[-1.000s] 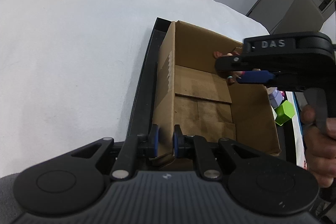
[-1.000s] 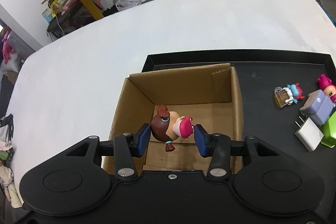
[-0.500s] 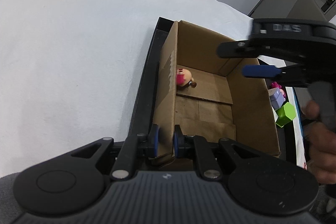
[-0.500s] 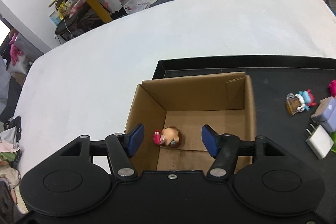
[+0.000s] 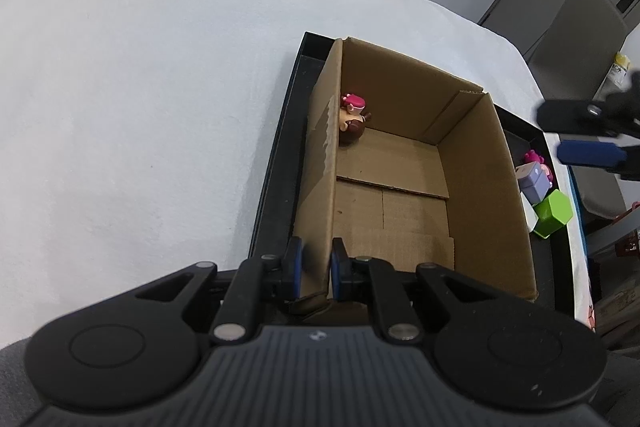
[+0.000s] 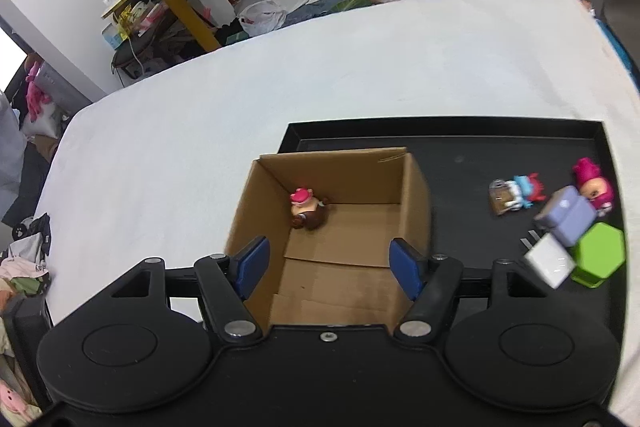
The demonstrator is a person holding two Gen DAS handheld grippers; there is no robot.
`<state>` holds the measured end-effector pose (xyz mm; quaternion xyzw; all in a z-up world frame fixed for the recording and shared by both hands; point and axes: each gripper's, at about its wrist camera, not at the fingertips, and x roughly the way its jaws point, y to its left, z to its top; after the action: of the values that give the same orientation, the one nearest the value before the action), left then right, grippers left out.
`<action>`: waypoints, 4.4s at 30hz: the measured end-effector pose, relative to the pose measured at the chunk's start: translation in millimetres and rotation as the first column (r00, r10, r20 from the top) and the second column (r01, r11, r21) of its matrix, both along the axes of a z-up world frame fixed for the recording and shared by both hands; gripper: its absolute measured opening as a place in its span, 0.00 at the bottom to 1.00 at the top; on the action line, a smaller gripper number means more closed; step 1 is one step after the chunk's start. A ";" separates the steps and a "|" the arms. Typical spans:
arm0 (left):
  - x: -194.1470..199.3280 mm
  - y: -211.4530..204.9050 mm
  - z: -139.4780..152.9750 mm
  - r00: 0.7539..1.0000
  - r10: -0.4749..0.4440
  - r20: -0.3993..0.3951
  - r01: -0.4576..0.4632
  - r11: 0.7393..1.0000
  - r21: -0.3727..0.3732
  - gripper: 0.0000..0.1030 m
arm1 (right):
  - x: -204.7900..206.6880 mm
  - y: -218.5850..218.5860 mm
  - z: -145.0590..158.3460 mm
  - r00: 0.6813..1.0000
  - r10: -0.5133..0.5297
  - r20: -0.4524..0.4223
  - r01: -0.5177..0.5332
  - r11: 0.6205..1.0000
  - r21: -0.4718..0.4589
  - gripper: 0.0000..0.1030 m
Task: Organize rigid objects
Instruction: 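Move the right tool to the green hexagonal box and grasp it, then carry the green box into the cardboard box and release it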
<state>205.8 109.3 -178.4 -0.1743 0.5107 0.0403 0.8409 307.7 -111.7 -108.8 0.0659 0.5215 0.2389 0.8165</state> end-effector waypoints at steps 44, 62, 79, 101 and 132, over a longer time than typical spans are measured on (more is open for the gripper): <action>17.1 -14.3 -1.3 0.998 0.026 -0.062 -0.017 0.989 0.146 0.09 | 31.1 -137.1 -92.0 0.968 -0.231 0.098 0.249 0.929 -0.273 0.68; 17.3 -13.8 -0.5 0.998 0.037 -0.060 -0.028 0.990 0.138 0.10 | 33.6 -137.8 -97.4 0.966 -0.237 0.099 0.256 0.920 -0.297 0.46; 13.0 -13.6 1.7 0.998 0.023 -0.050 -0.017 0.994 0.112 0.09 | 20.5 -129.9 -49.3 0.967 -0.228 0.114 0.246 0.949 -0.196 0.46; 6.8 -9.9 1.5 1.000 0.004 -0.024 -0.003 0.998 0.063 0.10 | 15.8 -36.9 2.4 0.980 -0.126 0.153 0.143 0.984 -0.104 0.46; 8.8 -6.2 0.9 1.000 -0.010 -0.020 0.010 1.000 0.018 0.11 | 19.2 27.1 -12.7 0.995 -0.045 0.088 0.050 0.997 -0.056 0.59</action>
<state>214.5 103.1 -177.5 -0.1636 0.5194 0.0425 0.8377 326.9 -84.5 -121.5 0.0441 0.4906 0.2066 0.8454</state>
